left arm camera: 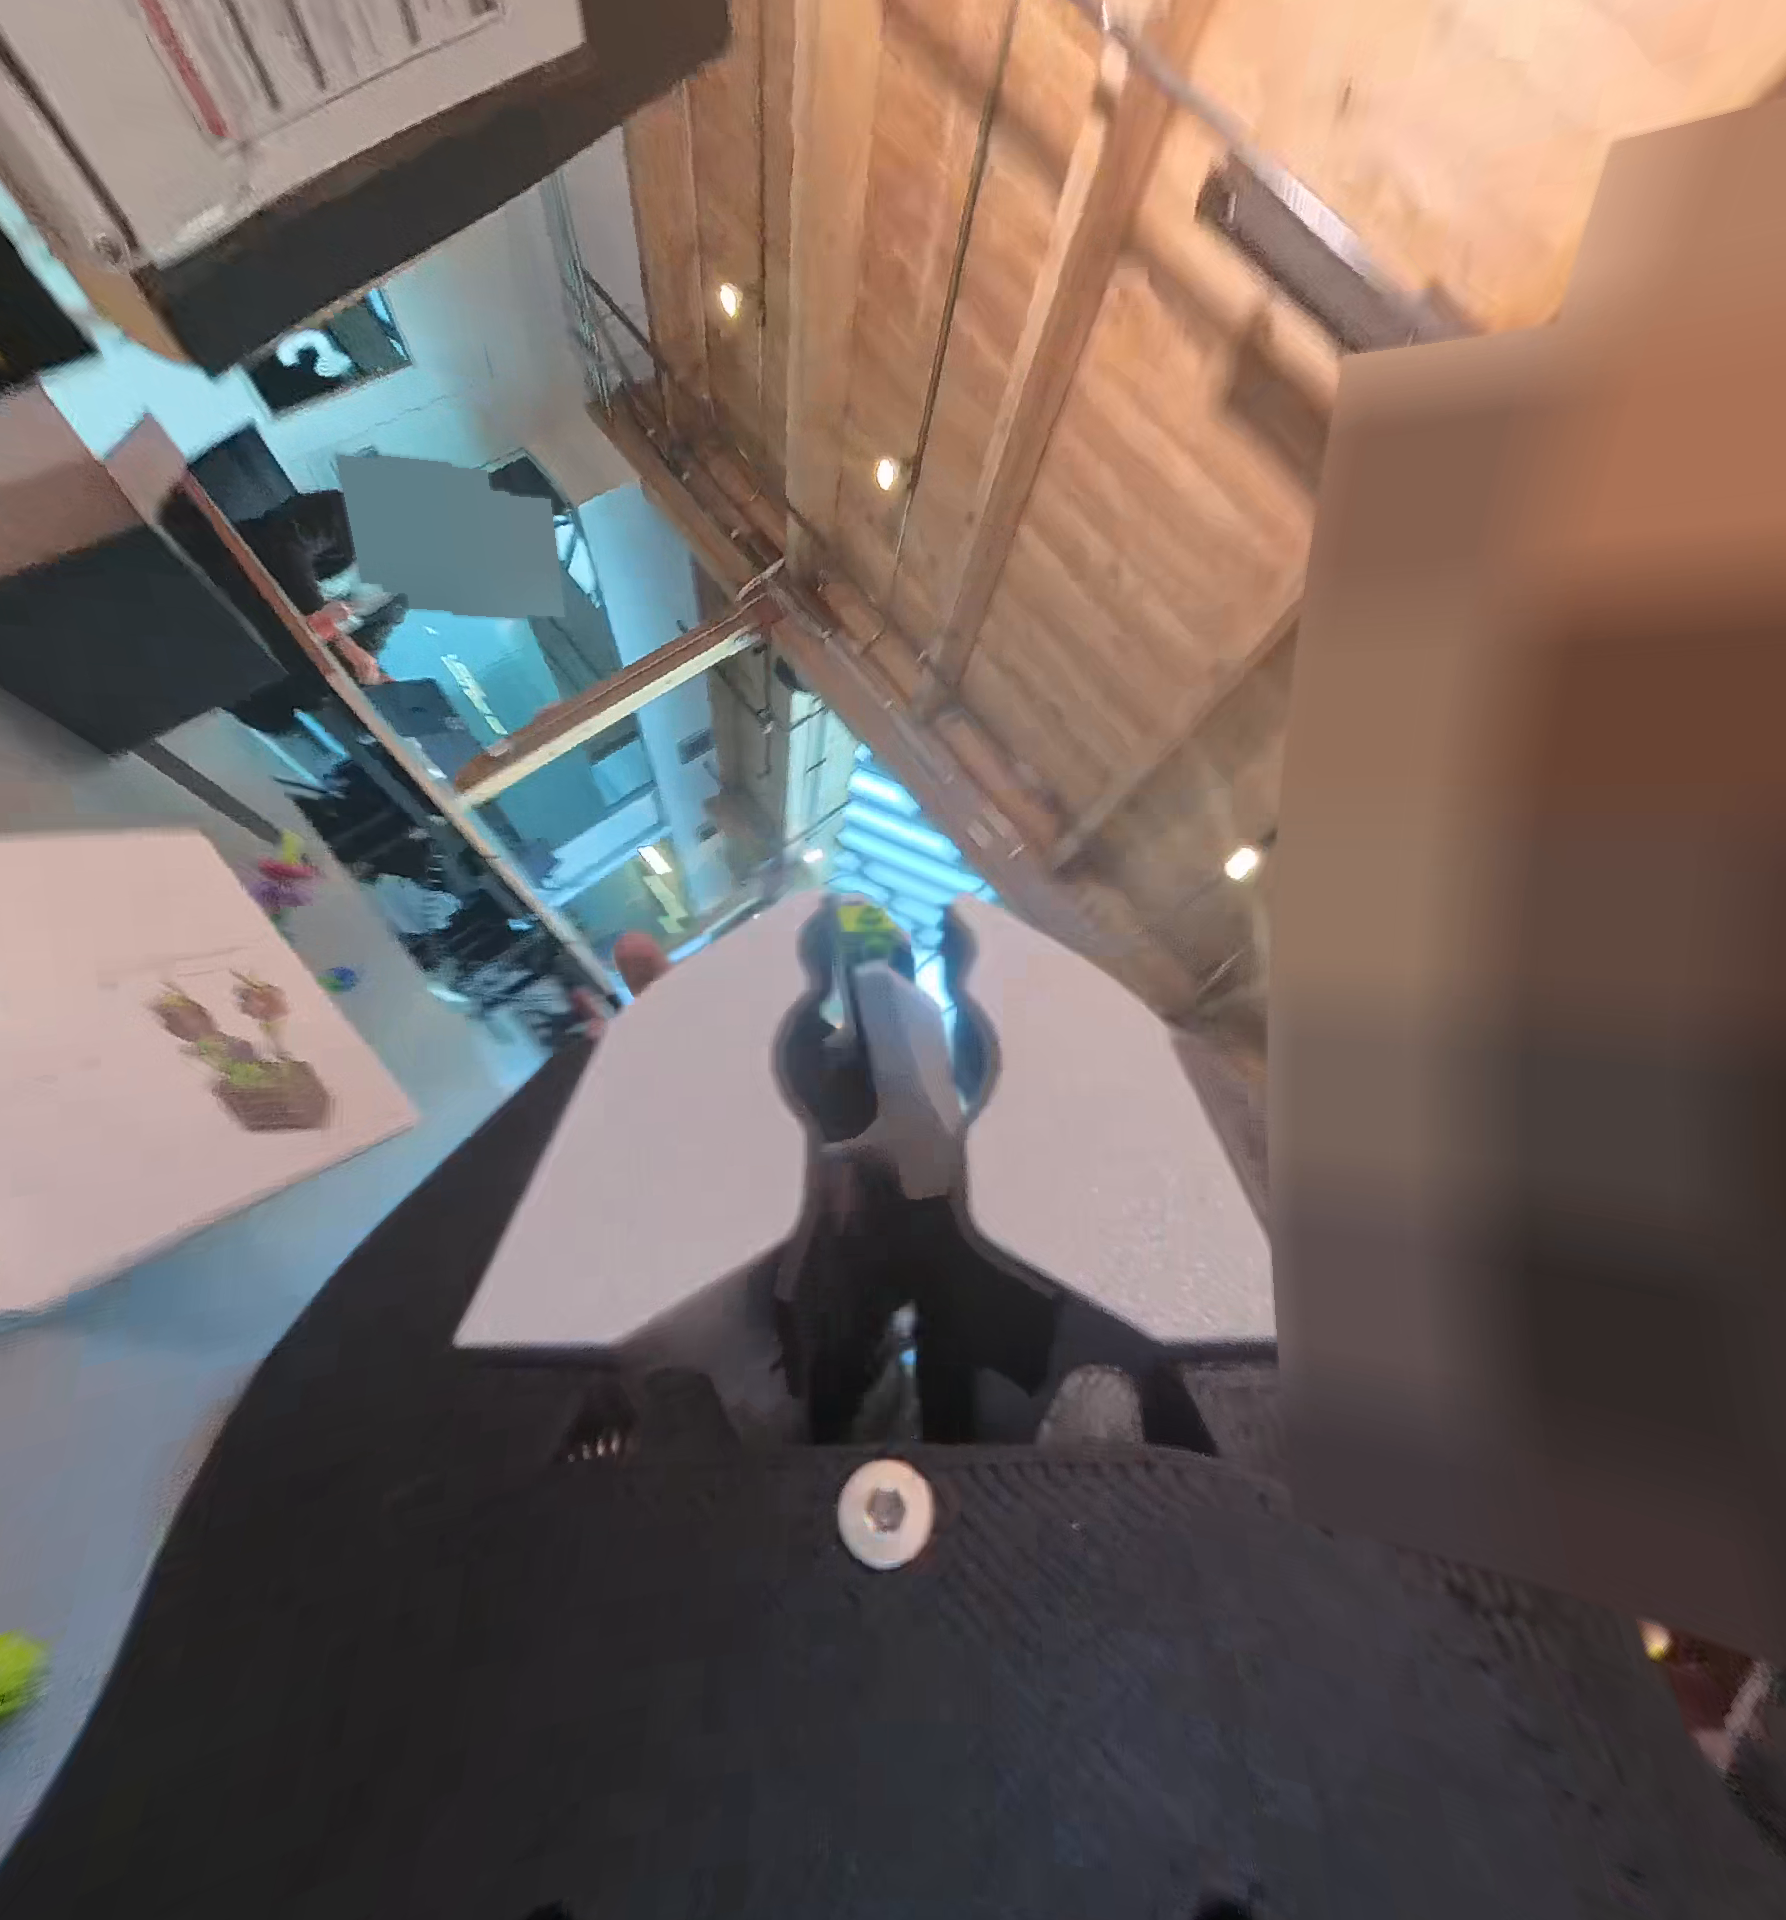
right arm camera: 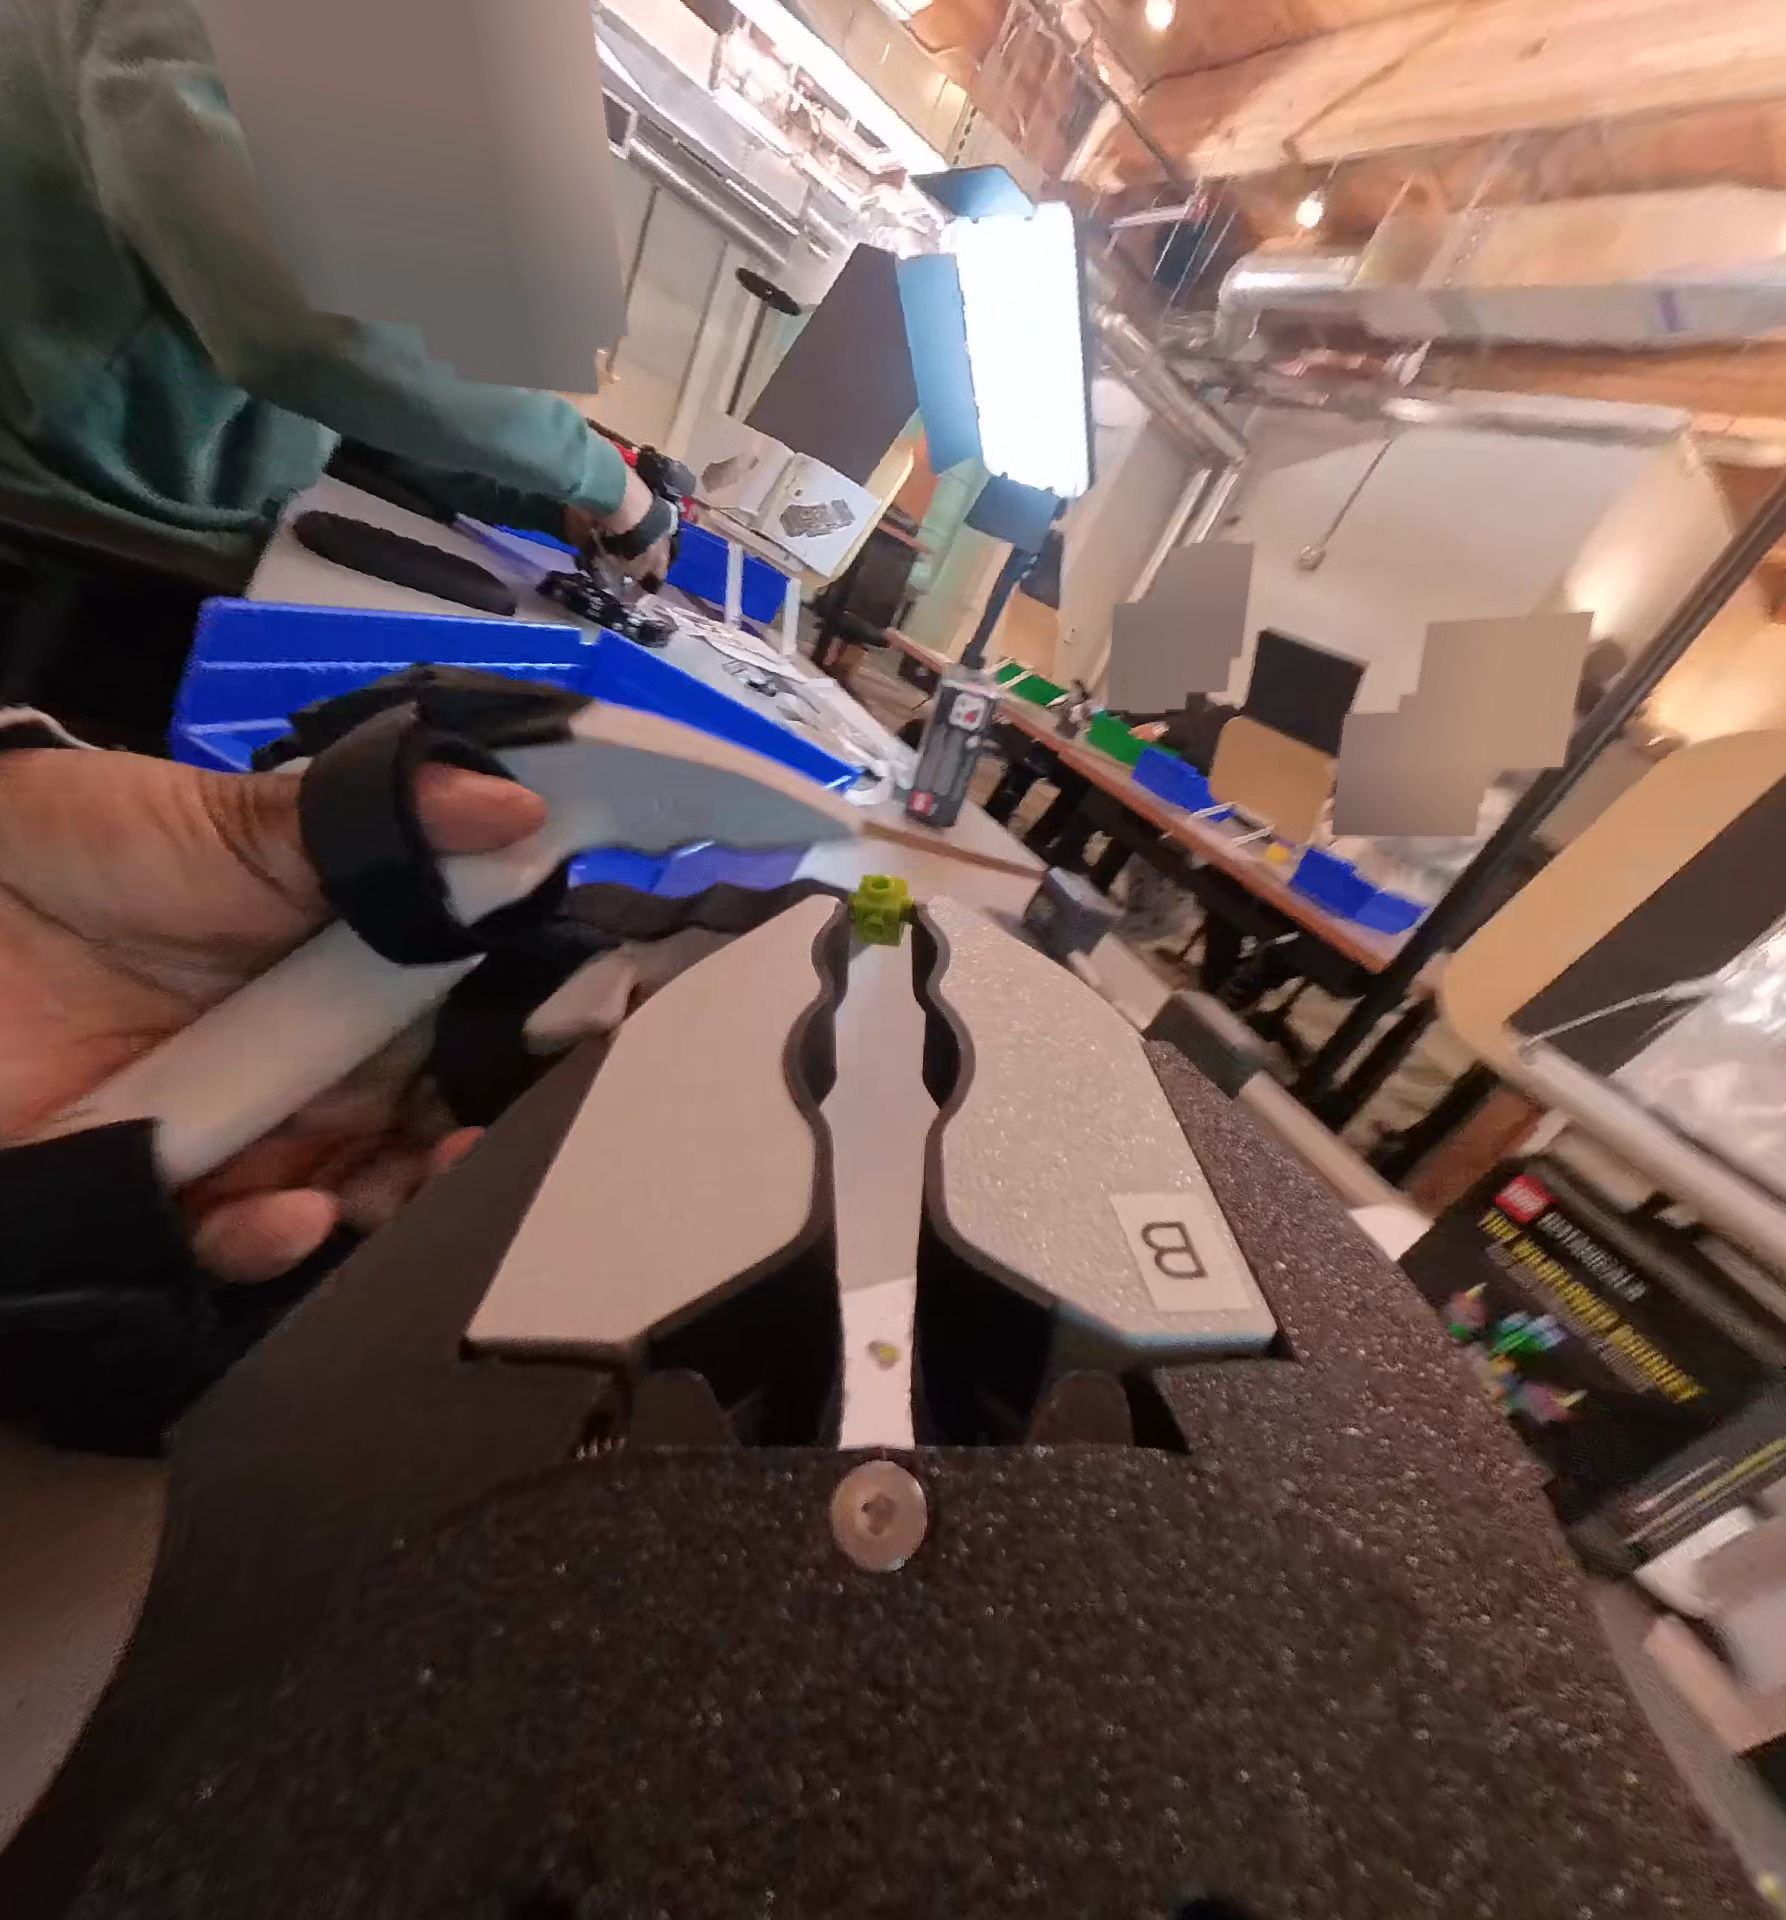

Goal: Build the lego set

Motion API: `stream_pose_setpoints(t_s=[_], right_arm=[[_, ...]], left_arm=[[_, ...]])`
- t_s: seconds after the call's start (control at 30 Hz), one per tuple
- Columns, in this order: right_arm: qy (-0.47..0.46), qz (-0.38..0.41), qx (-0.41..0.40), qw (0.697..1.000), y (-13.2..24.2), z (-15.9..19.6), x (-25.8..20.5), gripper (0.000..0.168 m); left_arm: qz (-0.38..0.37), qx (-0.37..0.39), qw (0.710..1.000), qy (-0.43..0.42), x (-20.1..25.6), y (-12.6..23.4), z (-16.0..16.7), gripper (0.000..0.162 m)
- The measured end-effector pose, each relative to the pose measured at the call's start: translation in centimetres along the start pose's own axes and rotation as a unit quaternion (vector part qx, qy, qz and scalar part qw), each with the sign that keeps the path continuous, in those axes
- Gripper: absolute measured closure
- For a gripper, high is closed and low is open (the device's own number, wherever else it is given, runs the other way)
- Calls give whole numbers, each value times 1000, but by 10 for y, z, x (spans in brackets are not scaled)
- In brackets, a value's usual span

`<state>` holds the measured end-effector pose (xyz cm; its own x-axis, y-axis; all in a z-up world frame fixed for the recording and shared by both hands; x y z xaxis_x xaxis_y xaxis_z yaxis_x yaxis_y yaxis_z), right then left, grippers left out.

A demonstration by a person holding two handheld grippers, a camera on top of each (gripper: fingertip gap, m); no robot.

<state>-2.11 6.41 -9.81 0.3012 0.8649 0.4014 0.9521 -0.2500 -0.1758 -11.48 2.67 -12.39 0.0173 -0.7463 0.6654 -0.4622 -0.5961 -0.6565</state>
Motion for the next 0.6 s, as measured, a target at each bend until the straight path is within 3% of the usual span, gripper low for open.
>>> stream_pose_setpoints(t_s=[0.03,0.1,0.17,0.27,0.4,0.47,0.6], right_arm=[[-26,-9,-15,1000,5,5,3,157],[-83,-45,-70,993,18,25,8,157],[-142,-73,-146,976,31,50,9,158],[-171,-139,-247,944,42,78,-4,158],[-119,-188,-327,918,43,96,-21,157],[-106,-198,-348,910,42,100,-24,157],[-95,-204,-390,893,40,109,-28,157]], left_arm=[[-15,-25,999,-45,1,3,-4,129],[-59,-91,985,-138,5,11,-14,99],[-116,-172,948,-243,10,21,-22,77],[-171,-265,857,-408,18,32,-29,69],[-165,-339,746,-548,26,37,-25,67],[-154,-361,736,-551,27,39,-23,67],[-135,-342,766,-527,26,42,-24,66]])
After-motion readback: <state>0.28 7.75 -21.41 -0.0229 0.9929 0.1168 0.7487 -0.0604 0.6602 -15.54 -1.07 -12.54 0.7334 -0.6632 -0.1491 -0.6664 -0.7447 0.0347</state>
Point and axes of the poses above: each gripper's, where its closed fingertips meet, y back along the fingers, z out of its underside, x = y × z across the jaws, the point moved 7 cm from there along y, back along the fingers, and after that the axes turned 8 degrees about z, right-handed, at the moved point
